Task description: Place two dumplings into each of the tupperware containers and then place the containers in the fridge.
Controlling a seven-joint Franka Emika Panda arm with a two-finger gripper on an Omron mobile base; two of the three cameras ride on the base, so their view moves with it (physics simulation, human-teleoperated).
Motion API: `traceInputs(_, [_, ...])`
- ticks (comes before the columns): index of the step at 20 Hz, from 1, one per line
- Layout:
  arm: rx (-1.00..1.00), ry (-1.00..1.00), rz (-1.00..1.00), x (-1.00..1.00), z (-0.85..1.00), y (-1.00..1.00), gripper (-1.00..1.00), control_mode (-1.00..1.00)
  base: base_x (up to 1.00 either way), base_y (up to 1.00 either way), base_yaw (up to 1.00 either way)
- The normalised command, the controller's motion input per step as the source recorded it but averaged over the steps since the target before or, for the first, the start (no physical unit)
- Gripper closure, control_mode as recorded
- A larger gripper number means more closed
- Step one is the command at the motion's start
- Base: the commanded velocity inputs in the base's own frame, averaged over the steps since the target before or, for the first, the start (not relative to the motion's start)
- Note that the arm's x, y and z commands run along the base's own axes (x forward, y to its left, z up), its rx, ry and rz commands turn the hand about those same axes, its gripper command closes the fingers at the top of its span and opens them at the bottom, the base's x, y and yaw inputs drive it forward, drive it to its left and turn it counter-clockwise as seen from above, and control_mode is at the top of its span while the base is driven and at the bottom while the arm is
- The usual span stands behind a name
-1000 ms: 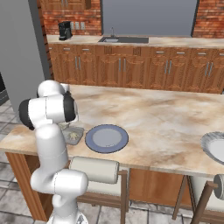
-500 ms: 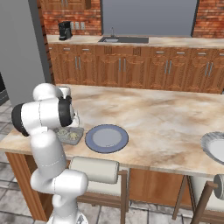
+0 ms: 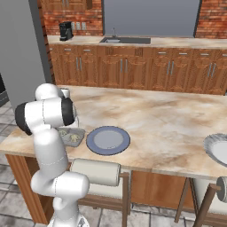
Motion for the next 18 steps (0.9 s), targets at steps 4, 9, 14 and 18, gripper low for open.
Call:
traceInputs(4, [0.0, 0.01, 0.0, -0.01, 0.0, 0.0, -1.0, -1.0, 0.0, 0.0, 0.0])
traceInputs(9, [0.0, 0.0, -0.01, -0.02, 0.0, 0.0, -1.0, -1.0, 0.0, 0.0, 0.0])
traceInputs(14, [0.0, 0.0, -0.05, 0.0, 0.0, -0.03, -1.0, -1.0, 0.0, 0.0, 0.0])
traceInputs(18, [0.01, 0.0, -0.08, -0.18, 0.16, -0.25, -1.0, -1.0, 0.0, 0.0, 0.0])
